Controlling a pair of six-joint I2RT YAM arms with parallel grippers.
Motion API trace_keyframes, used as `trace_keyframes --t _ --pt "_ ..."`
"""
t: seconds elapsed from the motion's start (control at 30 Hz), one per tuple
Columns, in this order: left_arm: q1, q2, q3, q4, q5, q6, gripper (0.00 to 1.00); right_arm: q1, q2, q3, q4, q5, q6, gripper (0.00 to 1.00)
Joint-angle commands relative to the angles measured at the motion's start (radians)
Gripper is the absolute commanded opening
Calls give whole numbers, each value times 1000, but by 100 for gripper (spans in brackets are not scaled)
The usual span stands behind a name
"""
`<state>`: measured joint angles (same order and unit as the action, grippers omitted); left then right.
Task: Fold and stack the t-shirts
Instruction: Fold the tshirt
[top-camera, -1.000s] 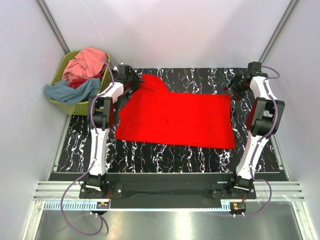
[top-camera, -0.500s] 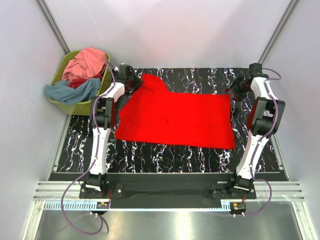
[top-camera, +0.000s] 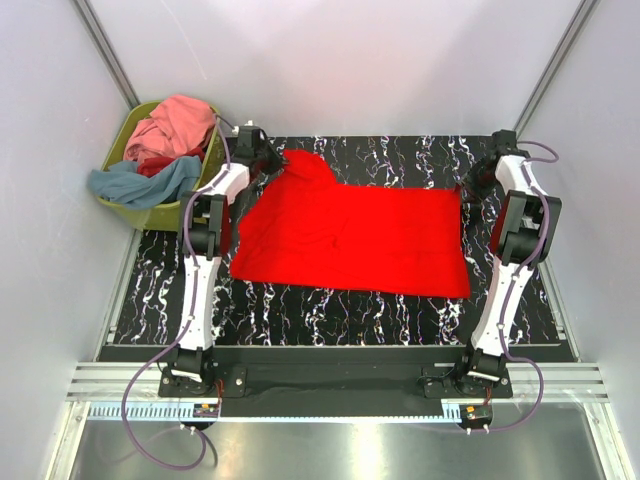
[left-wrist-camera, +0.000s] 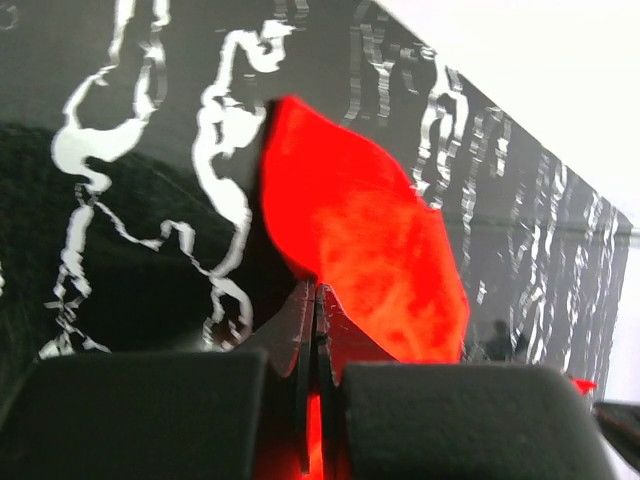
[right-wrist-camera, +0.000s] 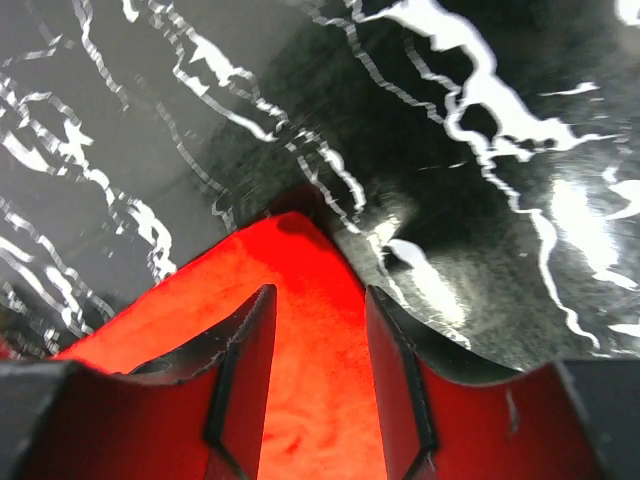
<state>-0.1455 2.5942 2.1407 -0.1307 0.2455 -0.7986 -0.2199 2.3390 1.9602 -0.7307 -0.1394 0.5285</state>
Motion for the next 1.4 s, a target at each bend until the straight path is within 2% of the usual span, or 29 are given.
trace_keyframes --t 0.0,0.3,0.67,0.83,1.13,1.23,1.37 --pt "-6 -132 -11 54 35 70 0 14 -4 55 -10 93 31 48" --pt "-12 -204 -51 57 64 111 0 51 6 104 -41 176 30 48" --pt "-23 -266 -128 82 90 122 0 100 166 394 -263 314 93 46" --pt "-26 -273 -139 88 101 121 0 132 220 486 -311 365 131 44" --pt "-26 -282 -154 97 126 119 0 140 272 520 -340 394 177 38" --pt "-26 -287 -157 97 135 124 0 140 296 534 -352 380 179 31" --pt "-25 -307 -165 88 133 159 0 142 318 533 -365 377 188 27"
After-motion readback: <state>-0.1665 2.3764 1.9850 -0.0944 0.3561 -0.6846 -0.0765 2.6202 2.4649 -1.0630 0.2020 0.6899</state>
